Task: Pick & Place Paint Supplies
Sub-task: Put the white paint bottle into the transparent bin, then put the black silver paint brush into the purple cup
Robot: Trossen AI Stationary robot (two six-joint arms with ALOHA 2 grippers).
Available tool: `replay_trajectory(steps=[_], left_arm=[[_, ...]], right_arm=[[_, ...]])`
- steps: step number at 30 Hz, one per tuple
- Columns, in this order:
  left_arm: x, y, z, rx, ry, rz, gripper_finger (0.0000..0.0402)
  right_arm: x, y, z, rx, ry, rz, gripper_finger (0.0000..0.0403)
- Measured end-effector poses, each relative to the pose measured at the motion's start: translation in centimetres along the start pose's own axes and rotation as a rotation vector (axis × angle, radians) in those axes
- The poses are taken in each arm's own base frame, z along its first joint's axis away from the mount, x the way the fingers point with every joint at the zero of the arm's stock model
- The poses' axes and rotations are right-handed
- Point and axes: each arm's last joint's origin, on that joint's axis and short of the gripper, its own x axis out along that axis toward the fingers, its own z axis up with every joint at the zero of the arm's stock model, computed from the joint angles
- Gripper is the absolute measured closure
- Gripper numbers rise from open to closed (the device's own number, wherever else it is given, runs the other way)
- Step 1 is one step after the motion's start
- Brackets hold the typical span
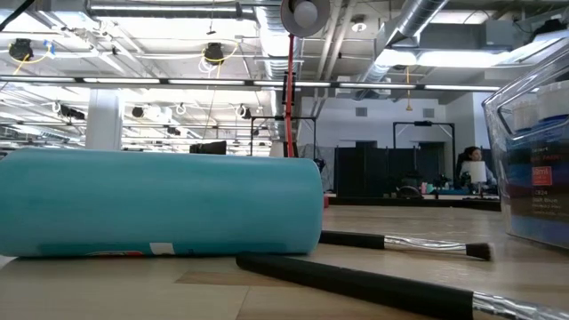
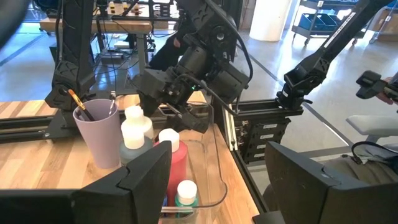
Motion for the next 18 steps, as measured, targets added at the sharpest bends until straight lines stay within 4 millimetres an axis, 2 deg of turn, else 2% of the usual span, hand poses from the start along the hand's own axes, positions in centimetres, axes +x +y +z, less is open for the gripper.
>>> replay_trajectory(steps=[6,11,18], left_arm=[[0.0,0.0,0.0,0.0,0.0,0.0,0.0165],[0.0,0.0,0.0,0.0,0.001,0.0,0.0165],[0.0,0.0,-0.1,0.002,0.007,0.0,0.0165]], right_arm=[[-0.3,0.0,-0.2,0.005,0.03,-0.002,0.0134],[-1.9,0.7,-0.1,0.042,0.074,0.032,0.0134],[-3.9,0.9,0.7,0.008,0.094,0.027,0.0134]])
